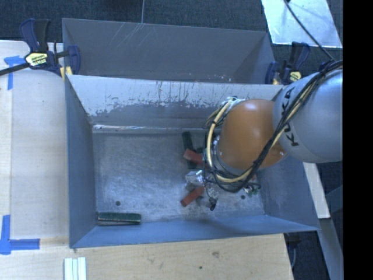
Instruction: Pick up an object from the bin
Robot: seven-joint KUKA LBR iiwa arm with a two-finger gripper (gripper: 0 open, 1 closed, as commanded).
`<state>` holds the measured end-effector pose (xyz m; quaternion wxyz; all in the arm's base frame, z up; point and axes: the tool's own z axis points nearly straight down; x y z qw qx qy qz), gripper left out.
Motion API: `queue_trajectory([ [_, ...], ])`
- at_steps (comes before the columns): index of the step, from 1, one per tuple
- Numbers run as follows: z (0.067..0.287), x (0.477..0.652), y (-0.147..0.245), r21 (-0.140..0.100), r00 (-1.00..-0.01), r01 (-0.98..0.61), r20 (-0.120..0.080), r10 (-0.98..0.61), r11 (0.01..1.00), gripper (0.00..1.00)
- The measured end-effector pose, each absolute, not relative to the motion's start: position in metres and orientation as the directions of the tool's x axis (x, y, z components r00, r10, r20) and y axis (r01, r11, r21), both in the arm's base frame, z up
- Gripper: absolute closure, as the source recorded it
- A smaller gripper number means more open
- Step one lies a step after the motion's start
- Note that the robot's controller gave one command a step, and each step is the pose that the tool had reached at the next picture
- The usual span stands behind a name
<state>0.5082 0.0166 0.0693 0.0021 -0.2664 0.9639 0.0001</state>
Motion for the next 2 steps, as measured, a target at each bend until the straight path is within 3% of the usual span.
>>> queue_trajectory([
  [1, 0.111, 0.510, 0.017, -0.003, -0.859, -0.511, -0.006, -0.511, 0.859, 1.00],
  [2, 0.205, 0.512, 0.017, -0.005, -0.860, -0.509, -0.010, -0.509, 0.861, 1.00],
])
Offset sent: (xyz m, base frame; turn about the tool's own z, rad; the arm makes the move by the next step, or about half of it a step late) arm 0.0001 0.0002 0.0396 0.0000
